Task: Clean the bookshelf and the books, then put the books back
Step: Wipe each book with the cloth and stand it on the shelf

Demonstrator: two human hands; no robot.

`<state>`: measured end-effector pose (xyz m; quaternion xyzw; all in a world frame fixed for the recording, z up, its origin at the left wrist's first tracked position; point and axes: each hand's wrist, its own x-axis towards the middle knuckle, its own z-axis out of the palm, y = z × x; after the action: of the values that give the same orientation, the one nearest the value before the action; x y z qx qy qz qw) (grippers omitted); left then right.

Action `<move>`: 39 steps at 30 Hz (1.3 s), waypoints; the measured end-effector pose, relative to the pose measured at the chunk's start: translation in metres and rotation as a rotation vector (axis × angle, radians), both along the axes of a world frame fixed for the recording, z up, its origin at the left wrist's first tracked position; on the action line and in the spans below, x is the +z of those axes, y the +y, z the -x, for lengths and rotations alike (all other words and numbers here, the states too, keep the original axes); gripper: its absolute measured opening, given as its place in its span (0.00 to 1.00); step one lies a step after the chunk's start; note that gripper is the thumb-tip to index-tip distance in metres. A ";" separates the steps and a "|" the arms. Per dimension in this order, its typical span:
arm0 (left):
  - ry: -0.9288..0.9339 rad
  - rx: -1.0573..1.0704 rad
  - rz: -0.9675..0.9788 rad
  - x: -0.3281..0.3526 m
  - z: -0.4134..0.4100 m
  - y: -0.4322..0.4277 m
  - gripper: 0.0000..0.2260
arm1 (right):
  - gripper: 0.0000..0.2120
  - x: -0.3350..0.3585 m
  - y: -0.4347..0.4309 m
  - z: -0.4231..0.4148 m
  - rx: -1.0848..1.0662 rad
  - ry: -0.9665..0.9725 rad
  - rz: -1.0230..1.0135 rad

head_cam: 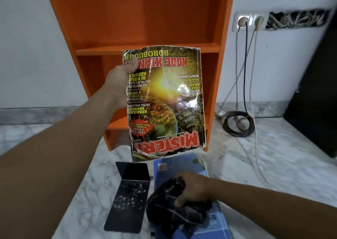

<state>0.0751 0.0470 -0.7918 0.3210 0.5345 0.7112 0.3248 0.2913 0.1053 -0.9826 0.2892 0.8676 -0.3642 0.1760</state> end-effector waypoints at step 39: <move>0.637 0.067 0.435 -0.006 0.020 -0.072 0.14 | 0.09 0.230 0.015 0.073 -0.199 1.037 -0.548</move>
<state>0.0547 -0.0252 -0.7981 0.4318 0.7570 0.4563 0.1797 0.2185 0.1208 -0.7526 0.1883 0.8715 -0.2355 -0.3867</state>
